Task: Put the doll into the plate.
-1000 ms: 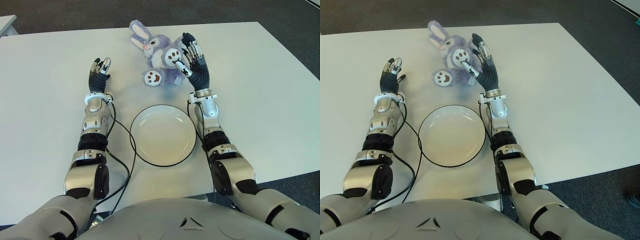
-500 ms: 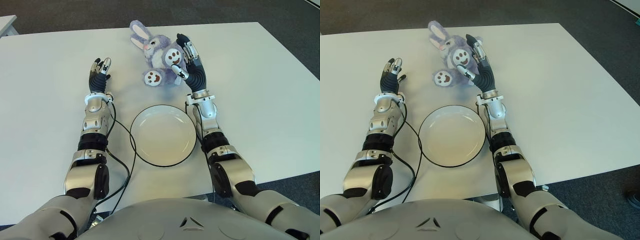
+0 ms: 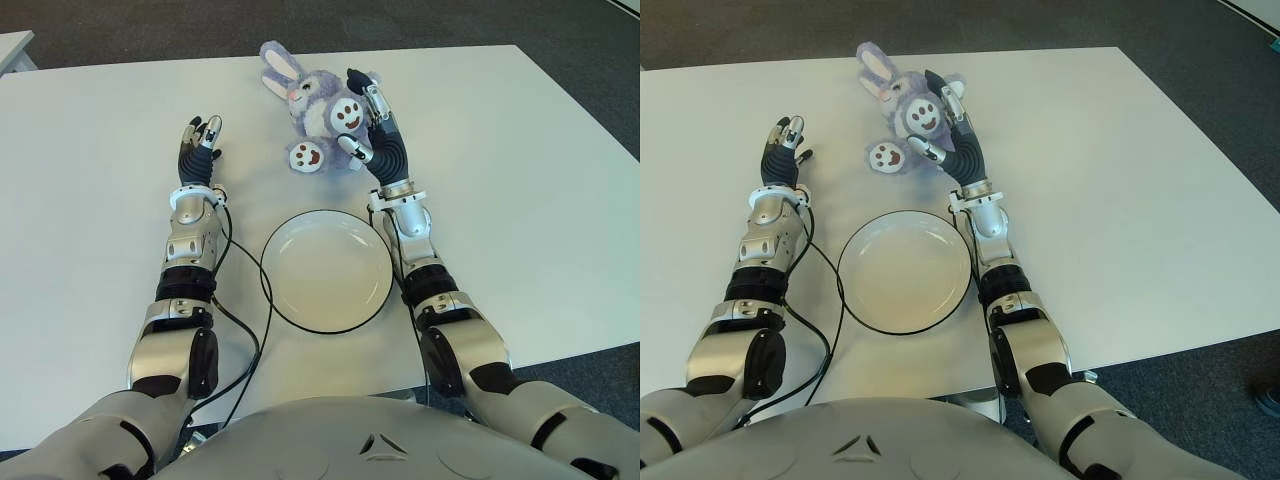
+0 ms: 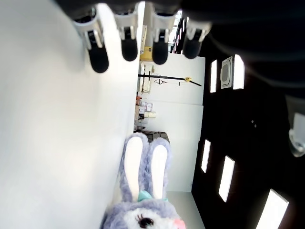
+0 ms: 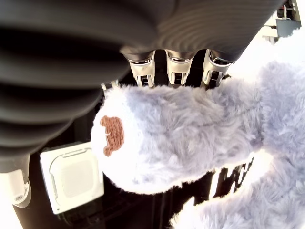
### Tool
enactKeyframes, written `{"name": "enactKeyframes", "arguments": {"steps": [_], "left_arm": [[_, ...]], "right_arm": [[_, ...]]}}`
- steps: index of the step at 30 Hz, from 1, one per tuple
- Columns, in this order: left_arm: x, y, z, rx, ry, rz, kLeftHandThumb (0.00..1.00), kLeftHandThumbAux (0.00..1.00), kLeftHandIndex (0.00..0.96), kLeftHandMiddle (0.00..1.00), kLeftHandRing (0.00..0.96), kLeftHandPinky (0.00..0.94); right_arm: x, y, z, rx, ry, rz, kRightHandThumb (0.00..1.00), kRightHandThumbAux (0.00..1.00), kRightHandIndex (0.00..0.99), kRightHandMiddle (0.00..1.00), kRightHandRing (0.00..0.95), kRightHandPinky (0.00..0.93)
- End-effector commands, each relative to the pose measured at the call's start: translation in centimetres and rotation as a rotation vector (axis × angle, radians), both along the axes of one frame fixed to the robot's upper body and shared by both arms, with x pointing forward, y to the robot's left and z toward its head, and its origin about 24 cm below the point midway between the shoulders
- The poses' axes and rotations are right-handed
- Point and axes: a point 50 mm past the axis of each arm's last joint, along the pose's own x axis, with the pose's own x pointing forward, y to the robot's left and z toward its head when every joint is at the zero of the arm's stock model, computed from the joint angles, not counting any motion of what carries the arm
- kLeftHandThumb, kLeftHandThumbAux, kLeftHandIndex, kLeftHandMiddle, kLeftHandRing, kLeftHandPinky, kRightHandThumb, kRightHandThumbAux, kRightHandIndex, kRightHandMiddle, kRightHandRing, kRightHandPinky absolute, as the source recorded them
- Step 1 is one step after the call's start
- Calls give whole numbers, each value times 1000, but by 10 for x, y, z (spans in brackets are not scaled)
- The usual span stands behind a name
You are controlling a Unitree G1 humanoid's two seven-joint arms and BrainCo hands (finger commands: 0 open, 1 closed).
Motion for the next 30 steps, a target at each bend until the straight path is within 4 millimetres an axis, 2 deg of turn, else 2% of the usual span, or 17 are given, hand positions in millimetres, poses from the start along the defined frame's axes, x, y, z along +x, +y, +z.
{"name": "enactKeyframes", "arguments": {"steps": [1,11,30], "left_arm": [[-3,-3,-14,-7,74,0,0,412,0,89,50,0],[-3,-4,-13,-7,76,1,0,409,0,88,55,0],[-2,-5,-12,-10,74,7,0,392,0,97,61,0]], "right_arm": [[-18,-4,-46,-39,157,-8,95,488,0,0,0,0],[-22,-5,-53,-100,157,7,65,526,0,0,0,0],[-25,-1,-59,-150,143,-27,62,526,0,0,0,0]]}}
